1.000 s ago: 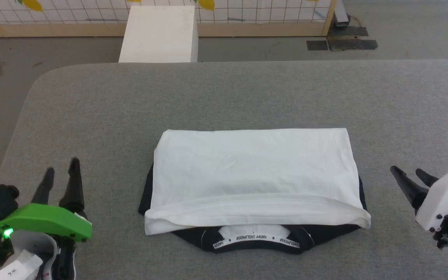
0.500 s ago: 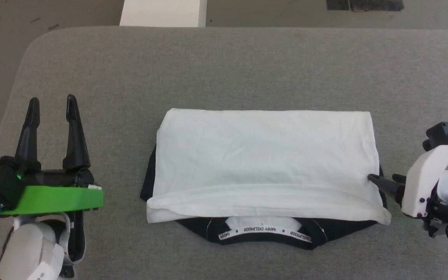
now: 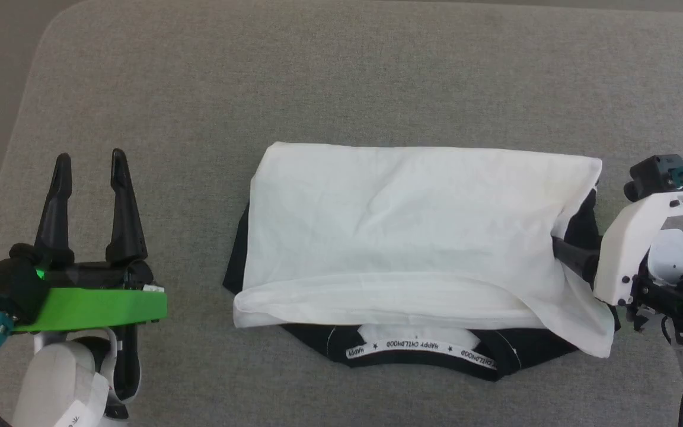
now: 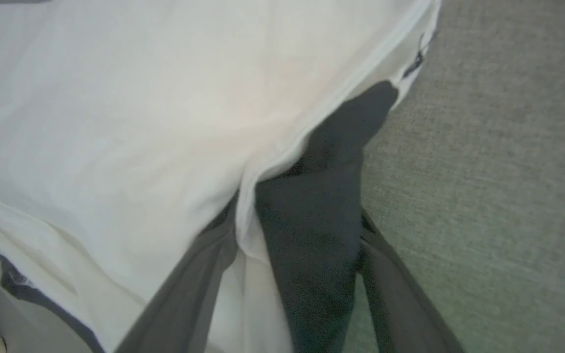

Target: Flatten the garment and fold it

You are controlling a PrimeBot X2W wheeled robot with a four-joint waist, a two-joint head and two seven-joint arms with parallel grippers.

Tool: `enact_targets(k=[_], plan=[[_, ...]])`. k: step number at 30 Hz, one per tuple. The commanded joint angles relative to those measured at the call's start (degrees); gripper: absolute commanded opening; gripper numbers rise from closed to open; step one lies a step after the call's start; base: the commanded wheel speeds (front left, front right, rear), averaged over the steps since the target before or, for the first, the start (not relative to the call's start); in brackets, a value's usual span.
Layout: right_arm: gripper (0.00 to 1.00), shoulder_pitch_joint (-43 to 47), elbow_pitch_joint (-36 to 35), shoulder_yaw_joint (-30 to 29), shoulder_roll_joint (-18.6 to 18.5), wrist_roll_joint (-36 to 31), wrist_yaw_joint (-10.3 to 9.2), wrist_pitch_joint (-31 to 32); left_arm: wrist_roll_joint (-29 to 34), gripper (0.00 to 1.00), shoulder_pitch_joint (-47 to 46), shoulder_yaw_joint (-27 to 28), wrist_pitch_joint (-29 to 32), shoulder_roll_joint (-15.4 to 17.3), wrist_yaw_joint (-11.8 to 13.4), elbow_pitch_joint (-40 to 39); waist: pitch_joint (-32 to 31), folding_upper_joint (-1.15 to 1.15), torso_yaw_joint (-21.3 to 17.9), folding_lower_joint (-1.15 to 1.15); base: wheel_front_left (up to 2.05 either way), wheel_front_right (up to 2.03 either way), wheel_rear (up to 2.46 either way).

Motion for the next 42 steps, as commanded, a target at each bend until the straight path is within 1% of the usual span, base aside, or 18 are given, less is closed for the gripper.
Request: enact_targets(k=[1, 2, 3, 4, 11, 17, 21, 24, 26, 29, 32, 35, 39, 42], plan=[[1.00, 1.14, 2.18, 2.36, 1.31, 0.88, -0.06, 0.30, 0.66, 1.00, -0.30, 0.59, -0.21, -0.68, -0.67, 0.22, -0.14, 0.00, 0.02, 0.00, 0.00, 0.00, 0.00], [1.00, 1.09, 2.61, 2.71, 0.95, 1.19, -0.06, 0.40, 0.97, 1.00, -0.28, 0.89, -0.21, -1.09, -1.02, 0.33, -0.20, 0.00, 0.03, 0.00, 0.00, 0.00, 0.00], [0.33, 1.02, 2.94, 2.94, 0.59, 1.37, -0.06, 0.45, 1.23, 1.00, -0.29, 1.12, -0.21, -1.43, -1.30, 0.44, -0.28, 0.00, 0.03, 0.00, 0.00, 0.00, 0.00], [0.01, 1.00, 3.17, 3.15, 0.21, 1.45, -0.06, 0.32, 1.47, 1.00, -0.28, 1.38, -0.21, -1.87, -1.66, 0.59, -0.45, 0.00, 0.00, 0.00, 0.00, 0.00, 0.00], [0.00, 1.32, 4.22, 1.66, -2.12, 1.25, -0.06, -0.37, 2.78, 1.00, 0.09, 2.89, -0.21, -3.99, -3.37, 1.47, -1.46, 0.00, -0.39, 0.00, 0.00, 0.00, 0.00], [0.00, 2.01, 5.44, -3.45, -5.59, -1.20, -0.06, -0.79, 3.57, 1.00, 0.50, 3.62, -0.21, -5.11, -4.51, 2.00, -2.15, 0.00, -0.52, 0.00, 0.00, 0.00, 0.00], [0.00, 2.22, 7.04, -8.95, -7.90, -5.25, -0.06, -1.26, 3.84, 1.00, 0.72, 3.97, -0.21, -5.65, -5.06, 2.28, -2.44, 0.00, -0.48, 0.00, 0.00, 0.00, 0.00], [0.00, 1.90, 8.94, -13.56, -9.13, -9.63, -0.06, -1.74, 4.03, 1.00, 0.90, 4.04, -0.21, -5.97, -5.40, 2.51, -2.65, 0.00, -0.44, 0.00, 0.00, 0.00, 0.00], [0.00, 1.45, 10.10, -16.38, -9.13, -12.75, -0.06, -2.08, 4.13, 1.00, 0.99, 4.08, -0.21, -6.13, -5.57, 2.71, -2.89, 0.00, -0.43, 0.00, 0.00, 0.00, 0.00], [0.00, 0.84, 10.86, -18.72, -8.54, -16.34, -0.06, -2.03, 4.30, 1.00, 1.14, 4.17, -0.21, -6.39, -5.77, 2.85, -3.44, 0.00, -0.50, 0.00, 0.00, 0.00, 0.00], [0.00, 0.44, 9.25, -17.51, -8.78, -19.02, -0.06, -1.42, 4.42, 1.00, 1.63, 4.41, -0.21, -6.73, -5.91, 3.07, -4.41, 0.00, -0.84, 0.00, 0.00, 0.00, 0.00], [0.00, 0.40, 5.50, -14.63, -9.61, -19.12, -0.06, -0.51, 4.48, 1.00, 2.24, 4.60, -0.21, -7.03, -6.01, 3.25, -5.72, 0.00, -1.19, 0.00, 0.00, 0.00, 0.00], [0.00, 1.49, -2.71, -9.17, -11.36, -16.78, -0.06, 2.46, 4.43, 1.00, 3.63, 4.98, -0.21, -7.45, -6.13, 3.25, -7.82, 0.00, -1.99, 0.00, 0.00, 0.00, 0.00], [0.00, 2.34, -8.78, -6.50, -11.75, -13.93, -0.06, 5.62, 4.33, 1.00, 4.50, 4.85, -0.21, -7.70, -6.20, 3.27, -8.99, 0.00, -2.31, 0.00, 0.00, 0.00, 0.00]])
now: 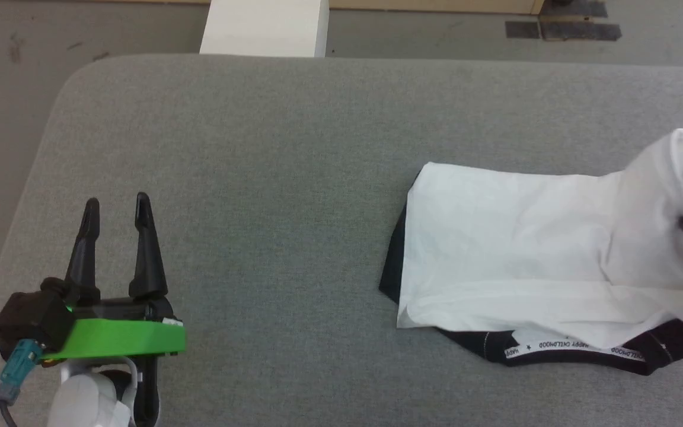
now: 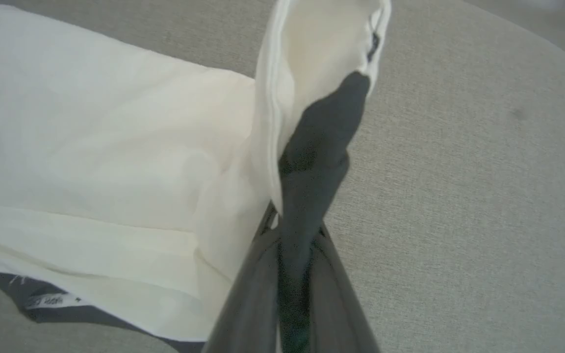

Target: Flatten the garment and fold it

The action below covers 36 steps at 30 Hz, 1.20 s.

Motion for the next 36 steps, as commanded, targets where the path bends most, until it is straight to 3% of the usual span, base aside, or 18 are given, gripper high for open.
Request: enact_targets(k=[1, 7, 12, 13, 17, 27, 33, 34, 35, 36], plan=[[0.00, 0.83, -2.61, 0.78, 0.49, 1.70, -0.10, 1.46, 0.25, 1.00, 0.77, 0.01, -0.21, -0.43, -0.17, 0.08, -1.53, 0.00, -0.68, -0.01, 0.00, 0.00, 0.00], [0.00, 0.79, -10.04, 3.98, 4.53, 5.41, -0.10, 6.42, 0.15, 1.00, 1.63, -0.59, -0.22, -0.78, -0.27, 0.45, -2.80, 0.00, -0.56, -0.01, 0.00, 0.00, 0.00], [0.00, -0.82, -10.16, 8.90, 7.97, 6.33, -0.10, 6.93, -0.27, 1.00, 2.07, -1.21, -0.22, -0.94, -0.35, 0.68, -3.33, 0.00, 0.52, -0.01, 0.00, 0.00, 0.00], [0.00, -2.12, -8.56, 11.72, 10.30, 5.97, -0.10, 6.37, -0.49, 1.00, 2.07, -1.51, -0.22, -1.01, -0.38, 0.79, -3.41, 0.00, 1.31, -0.01, 0.00, 0.00, 0.00], [0.00, -3.89, -4.11, 13.79, 13.44, 4.24, -0.10, 4.72, -0.63, 1.00, 2.18, -1.81, -0.22, -1.09, -0.41, 0.90, -3.30, 0.00, 2.17, -0.01, 0.00, 0.00, 0.00], [0.00, -8.04, 11.27, 12.55, 22.59, -1.38, -0.10, -3.31, -1.00, 1.00, 1.22, -2.59, -0.22, -1.28, -0.44, 0.91, -0.87, 0.00, 3.42, -0.01, 0.00, 0.00, 0.00], [0.00, -9.53, 19.88, 11.41, 25.68, -3.89, -0.10, -9.21, -1.19, 1.00, 0.33, -3.31, -0.22, -1.40, -0.46, 1.30, 0.33, 0.00, 3.79, -0.01, 0.00, 0.00, 0.00], [0.04, -9.74, 20.75, 11.51, 25.93, -4.06, -0.10, -10.17, -1.22, 1.00, 0.24, -3.37, -0.22, -1.41, -0.46, 1.35, 0.41, 0.00, 3.82, -0.01, 0.00, 0.00, 0.00], [0.31, -10.06, 21.50, 12.06, 26.19, -3.83, -0.10, -11.23, -1.27, 1.00, 0.16, -3.42, -0.22, -1.43, -0.46, 1.41, 0.52, 0.00, 3.79, -0.01, 0.00, 0.00, 0.00], [1.00, -10.34, 21.93, 12.32, 26.37, -3.34, -0.10, -12.01, -1.31, 1.00, 0.12, -3.43, -0.22, -1.44, -0.46, 1.45, 0.58, 0.00, 3.71, -0.01, 0.00, 0.00, 0.00]])
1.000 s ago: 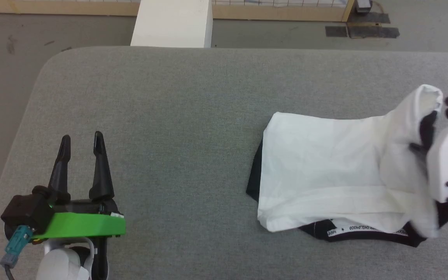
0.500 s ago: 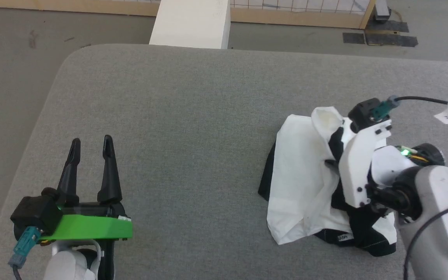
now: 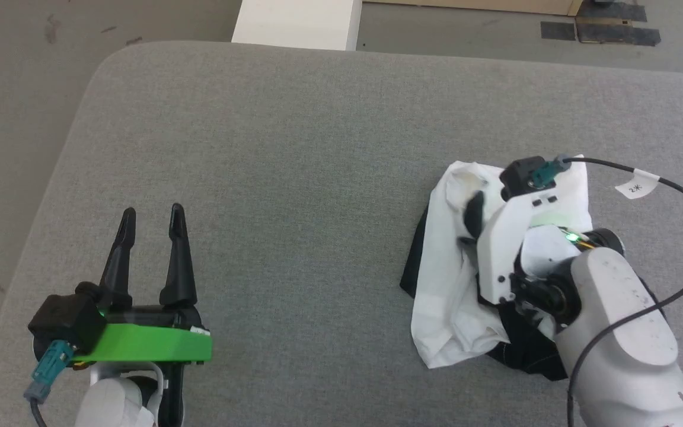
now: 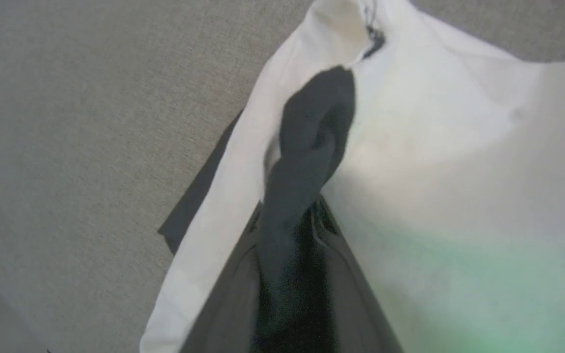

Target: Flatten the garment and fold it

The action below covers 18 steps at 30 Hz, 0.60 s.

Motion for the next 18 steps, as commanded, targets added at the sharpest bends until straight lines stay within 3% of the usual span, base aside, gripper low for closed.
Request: enact_targets(k=[1, 10, 18], plan=[[1.00, -1.30, 0.44, 0.72, 0.59, 1.02, -0.09, -1.28, -0.42, 1.00, -0.78, -0.01, -0.20, -0.29, -0.40, 0.14, 0.01, 0.00, -0.23, 0.00, 0.00, 0.00, 0.00], [1.00, -4.29, -6.86, 8.23, 0.08, 4.04, -0.09, -6.05, -0.27, 1.00, -0.17, 0.10, -0.21, -0.23, -0.40, 0.42, -1.98, 0.00, -2.82, 0.00, 0.00, 0.00, 0.00], [1.00, 1.77, -18.02, 0.09, -3.32, -0.90, -0.09, -5.07, 0.22, 1.00, 0.92, 0.59, -0.21, -0.23, -0.40, -0.44, -3.26, 0.00, -5.45, 0.00, 0.00, 0.00, 0.00]])
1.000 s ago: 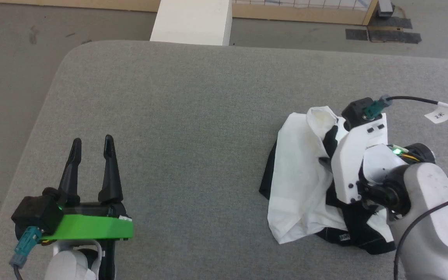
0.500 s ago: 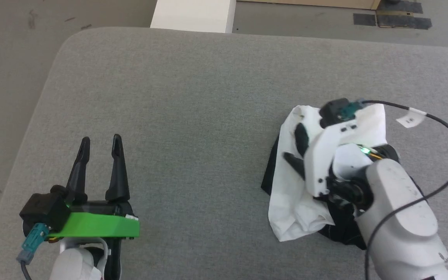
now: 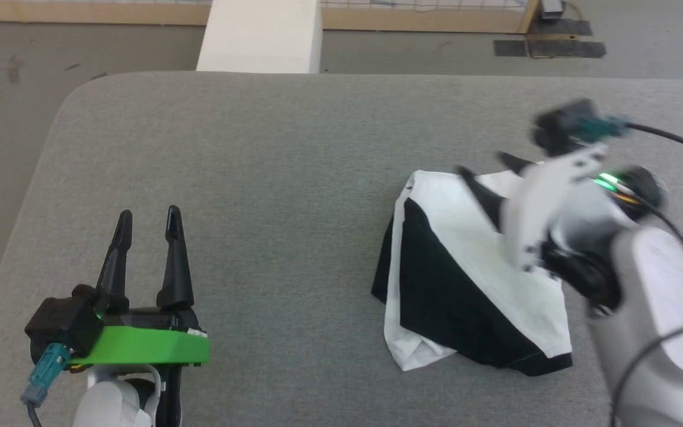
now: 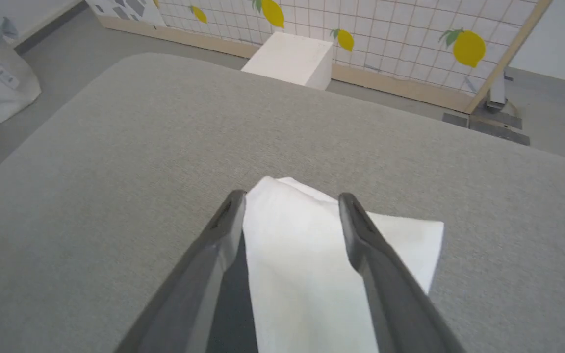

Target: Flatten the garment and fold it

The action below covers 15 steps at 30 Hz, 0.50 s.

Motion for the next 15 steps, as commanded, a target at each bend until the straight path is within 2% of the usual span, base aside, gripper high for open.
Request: enact_targets(k=[1, 5, 8, 15], plan=[[1.00, 2.53, -0.60, -2.13, -0.40, -1.39, -0.09, 0.74, 0.20, 1.00, 0.55, 0.09, -0.21, -0.16, -0.40, -0.31, -0.48, 0.00, -0.91, 0.00, 0.00, 0.00, 0.00], [1.00, 7.40, -2.08, -7.77, -0.56, -6.42, -0.09, 3.36, 0.24, 1.00, 0.50, -0.03, -0.21, -0.13, -0.40, -0.48, -0.18, 0.00, -1.24, 0.00, 0.00, 0.00, 0.00], [1.00, 10.36, -1.94, -9.83, 0.03, -8.81, -0.09, 5.40, 0.19, 1.00, 0.25, -0.14, -0.21, -0.04, -0.40, -0.58, 0.39, 0.00, -1.17, 0.00, 0.00, 0.00, 0.00], [1.00, 13.04, 1.86, -10.96, 1.50, -11.37, -0.09, 8.33, -0.09, 1.00, -0.57, -0.76, -0.21, 0.01, -0.40, -0.36, 1.93, 0.00, 0.14, 0.00, 0.00, 0.00, 0.00]])
